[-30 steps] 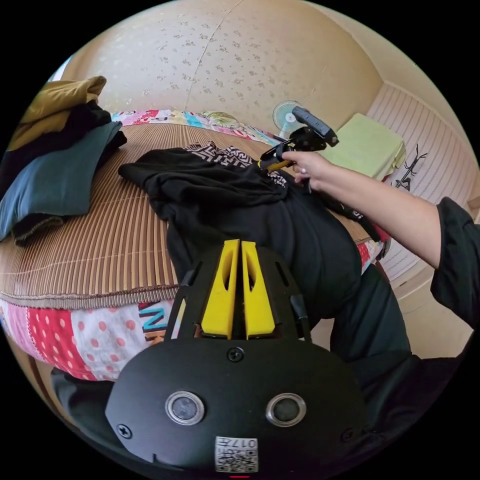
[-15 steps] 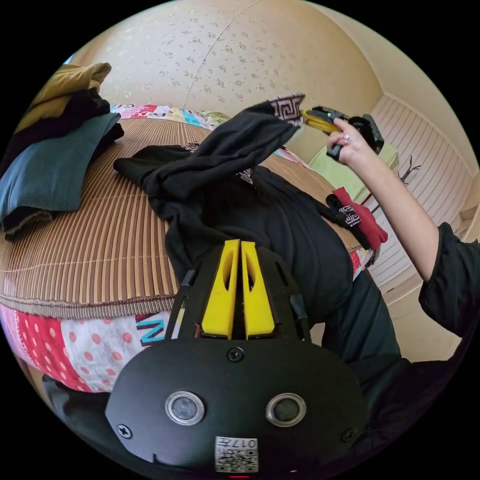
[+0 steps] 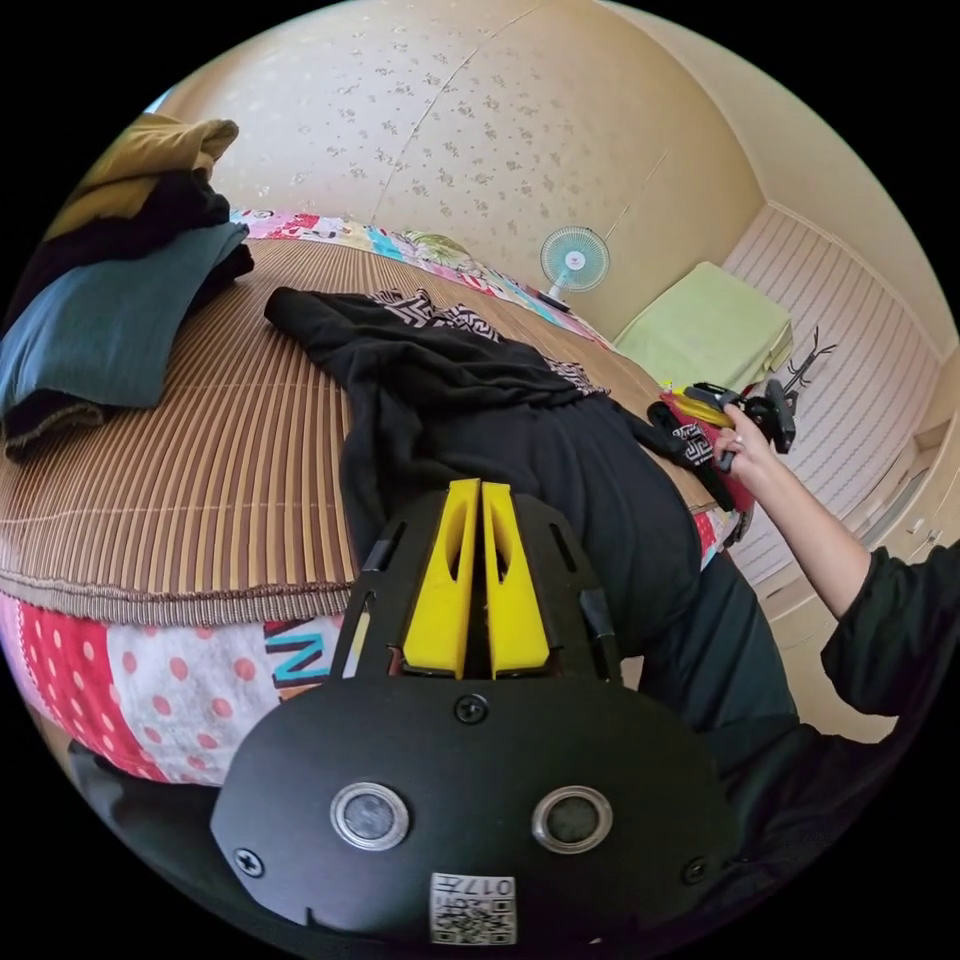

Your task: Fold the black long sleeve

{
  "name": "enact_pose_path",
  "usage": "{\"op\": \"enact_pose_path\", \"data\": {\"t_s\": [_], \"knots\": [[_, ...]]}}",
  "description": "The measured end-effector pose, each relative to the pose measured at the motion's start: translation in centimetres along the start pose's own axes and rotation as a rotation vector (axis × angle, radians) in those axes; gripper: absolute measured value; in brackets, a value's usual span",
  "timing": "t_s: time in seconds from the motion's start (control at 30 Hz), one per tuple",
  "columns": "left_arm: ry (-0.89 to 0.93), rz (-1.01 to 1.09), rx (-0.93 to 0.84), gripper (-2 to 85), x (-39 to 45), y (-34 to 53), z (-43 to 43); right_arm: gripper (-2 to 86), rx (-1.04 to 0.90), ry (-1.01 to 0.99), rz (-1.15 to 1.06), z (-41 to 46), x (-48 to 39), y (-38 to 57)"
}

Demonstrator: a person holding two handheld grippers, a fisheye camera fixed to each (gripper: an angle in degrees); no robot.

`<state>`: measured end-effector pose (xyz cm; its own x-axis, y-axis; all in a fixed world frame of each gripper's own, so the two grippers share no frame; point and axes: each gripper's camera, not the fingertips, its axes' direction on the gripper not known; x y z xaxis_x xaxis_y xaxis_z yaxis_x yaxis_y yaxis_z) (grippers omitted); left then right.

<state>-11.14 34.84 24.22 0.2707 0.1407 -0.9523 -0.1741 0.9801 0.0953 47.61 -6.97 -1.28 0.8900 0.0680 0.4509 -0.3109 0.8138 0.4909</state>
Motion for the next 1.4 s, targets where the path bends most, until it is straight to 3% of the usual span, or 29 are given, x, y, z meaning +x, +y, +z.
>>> {"op": "enact_pose_path", "data": {"t_s": [0.17, 0.23, 0.4, 0.57, 0.73, 0.87, 1.0, 1.1, 1.2, 1.4], "knots": [[0.01, -0.006, 0.006, -1.0, -0.4, -0.7, -1.4, 13.4, -0.045, 0.26, 0.151, -4.5, 8.0, -1.9], [0.013, -0.004, 0.014, -1.0, -0.5, -0.8, -1.9, 15.0, -0.071, 0.24, 0.163, -4.4, 9.9, -2.1], [0.032, -0.012, 0.049, -1.0, -0.9, -1.0, -3.4, 14.5, -0.034, -0.069, 0.271, -3.1, 14.5, -4.5], [0.032, 0.01, 0.07, -1.0, -0.8, -1.2, -4.7, 5.6, -0.143, -0.034, 0.245, -1.6, 11.6, -9.0], [0.052, 0.002, 0.082, -1.0, -1.0, -1.6, -5.9, 3.6, 0.103, -0.366, 0.003, -12.5, 6.7, -12.1], [0.077, -0.015, 0.097, -1.0, -1.4, -2.0, -6.9, 3.0, 0.24, -0.405, 0.014, -19.7, 11.4, -8.1], [0.111, -0.031, 0.108, -1.0, -1.8, -2.4, -7.8, 3.0, 0.111, -0.226, 0.227, -16.8, 22.7, -0.6], [0.122, -0.03, 0.113, -1.0, -1.8, -2.6, -8.5, 3.4, 0.115, -0.339, 0.406, -15.5, 30.1, 5.1], [0.13, -0.033, 0.115, -1.0, -1.7, -2.9, -9.1, 4.4, 0.181, -0.478, 0.494, -16.0, 33.2, 7.8], [0.142, -0.048, 0.116, -1.0, -1.6, -3.5, -10.0, 8.4, 0.218, -0.348, 0.508, -17.4, 32.5, 5.1]]}}
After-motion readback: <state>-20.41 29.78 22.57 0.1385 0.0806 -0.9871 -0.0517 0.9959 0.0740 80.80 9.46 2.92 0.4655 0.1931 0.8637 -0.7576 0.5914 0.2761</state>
